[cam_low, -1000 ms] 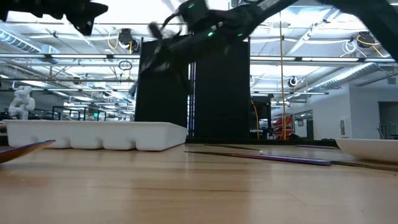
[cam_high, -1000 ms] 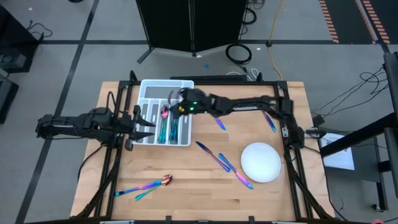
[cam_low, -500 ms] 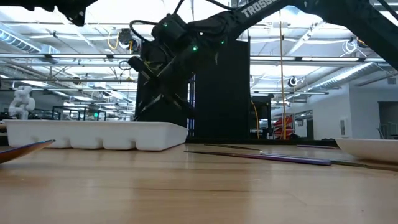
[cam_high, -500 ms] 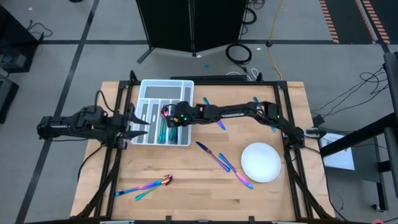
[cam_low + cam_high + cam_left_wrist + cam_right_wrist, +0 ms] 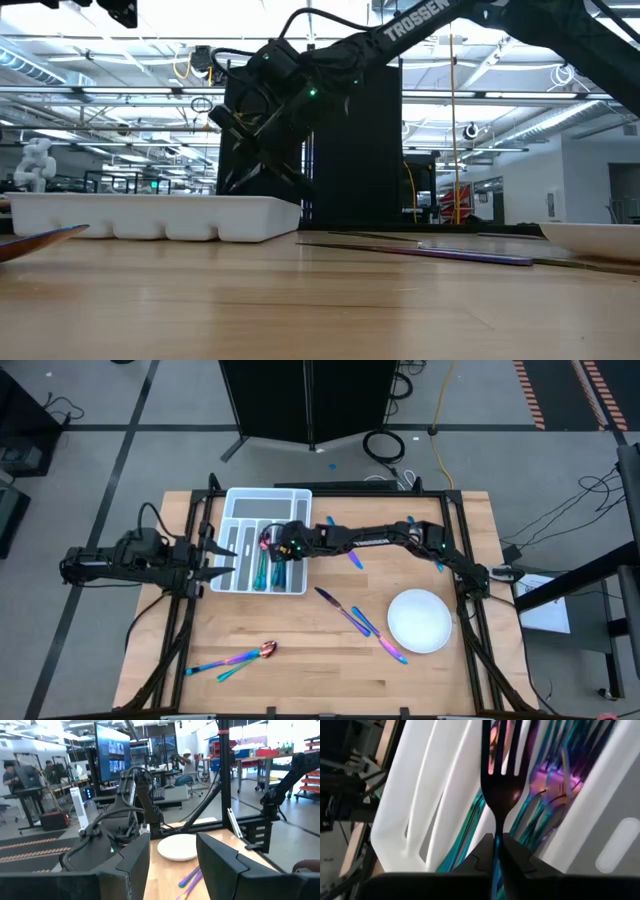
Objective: Sort silverware
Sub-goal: Put the iridescent fork into the white silverware tray, then put the iridescent spoon into the white silverware tray
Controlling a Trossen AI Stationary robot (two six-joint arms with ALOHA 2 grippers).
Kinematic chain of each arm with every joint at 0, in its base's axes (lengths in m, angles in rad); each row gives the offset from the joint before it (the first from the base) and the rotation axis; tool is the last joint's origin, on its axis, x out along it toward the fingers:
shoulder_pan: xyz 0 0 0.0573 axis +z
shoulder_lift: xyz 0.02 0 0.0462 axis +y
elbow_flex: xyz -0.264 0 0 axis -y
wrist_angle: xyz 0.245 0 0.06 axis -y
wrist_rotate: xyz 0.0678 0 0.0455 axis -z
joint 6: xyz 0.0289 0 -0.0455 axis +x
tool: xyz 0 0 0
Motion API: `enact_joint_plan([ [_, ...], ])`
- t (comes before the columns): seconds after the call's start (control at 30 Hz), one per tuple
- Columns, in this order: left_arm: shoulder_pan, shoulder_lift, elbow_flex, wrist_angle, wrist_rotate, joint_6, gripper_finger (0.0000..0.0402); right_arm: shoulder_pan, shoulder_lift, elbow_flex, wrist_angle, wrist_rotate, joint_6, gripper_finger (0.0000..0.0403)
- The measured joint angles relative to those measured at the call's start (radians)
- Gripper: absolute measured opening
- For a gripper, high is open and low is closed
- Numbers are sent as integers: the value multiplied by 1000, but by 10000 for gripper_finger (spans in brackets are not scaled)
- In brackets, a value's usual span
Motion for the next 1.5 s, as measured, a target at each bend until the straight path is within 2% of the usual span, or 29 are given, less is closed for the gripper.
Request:
enact_joint_plan([
  [0.53, 0, 0, 0, -6, -1, 18, 162, 9, 0, -1, -19, -22, -59, 87],
  [0.9, 0, 0, 0, -13, -5, 16, 162, -4, -13, -1, -9, -24, -129, 96],
  [1.13, 0, 0, 0, -21, -2, -10, 162, -6, -88, -2, -40, -69, -252, 96],
  [1.37, -1, 21, 0, -13, 59, -38, 162, 20, -235, -2, -244, -68, -388, 96],
  [1.5, -21, 88, 0, 15, 84, -64, 162, 70, -305, -1, -345, -70, -470, 96],
])
